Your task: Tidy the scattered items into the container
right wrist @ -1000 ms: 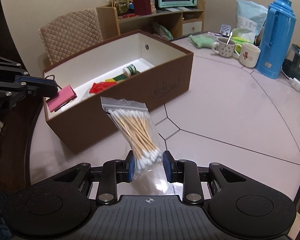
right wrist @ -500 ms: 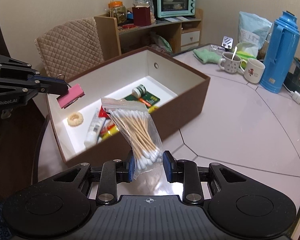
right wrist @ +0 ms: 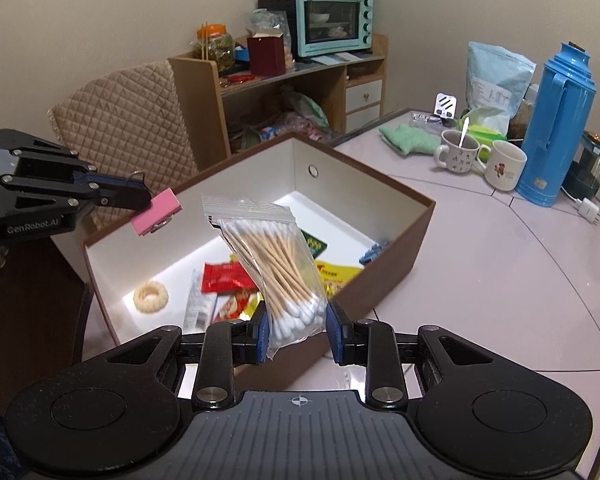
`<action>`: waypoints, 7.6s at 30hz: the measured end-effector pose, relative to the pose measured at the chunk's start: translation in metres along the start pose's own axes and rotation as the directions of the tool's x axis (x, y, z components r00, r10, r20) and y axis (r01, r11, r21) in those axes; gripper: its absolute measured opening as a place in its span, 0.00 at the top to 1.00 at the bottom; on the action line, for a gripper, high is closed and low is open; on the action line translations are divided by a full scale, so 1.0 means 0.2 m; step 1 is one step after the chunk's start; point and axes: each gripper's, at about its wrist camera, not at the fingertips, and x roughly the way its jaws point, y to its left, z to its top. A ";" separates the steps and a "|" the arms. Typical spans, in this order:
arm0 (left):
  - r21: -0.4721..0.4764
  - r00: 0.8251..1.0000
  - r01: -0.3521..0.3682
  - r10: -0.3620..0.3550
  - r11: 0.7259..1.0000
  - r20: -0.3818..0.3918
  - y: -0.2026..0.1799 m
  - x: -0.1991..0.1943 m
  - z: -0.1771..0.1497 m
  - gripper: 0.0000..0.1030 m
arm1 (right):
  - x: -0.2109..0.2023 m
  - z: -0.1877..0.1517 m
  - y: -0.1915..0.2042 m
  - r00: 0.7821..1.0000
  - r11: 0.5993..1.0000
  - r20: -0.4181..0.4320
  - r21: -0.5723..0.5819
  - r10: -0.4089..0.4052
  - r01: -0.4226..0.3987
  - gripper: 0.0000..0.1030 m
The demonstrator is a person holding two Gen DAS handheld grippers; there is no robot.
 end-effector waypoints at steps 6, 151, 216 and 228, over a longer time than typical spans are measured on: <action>0.009 1.000 0.019 -0.019 1.000 0.010 0.10 0.04 0.02 1.00 | 0.04 0.08 0.02 1.000 1.000 0.009 0.027 -0.007 0.007 0.72; -0.058 0.966 -0.073 0.056 0.996 -0.251 -0.07 -0.08 -0.13 0.28 | -0.16 -0.10 0.29 0.988 0.944 -0.125 0.307 -0.091 0.125 0.10; -0.135 0.918 -0.299 0.245 0.945 -0.313 -0.37 -0.35 -0.38 0.28 | -0.26 -0.32 0.36 0.983 0.994 -0.169 0.086 0.079 -0.065 0.10; -0.189 0.896 -0.379 0.308 0.906 -0.321 -0.38 -0.41 -0.41 0.28 | -0.22 -0.32 0.36 0.974 0.991 -0.183 0.034 0.134 -0.130 0.10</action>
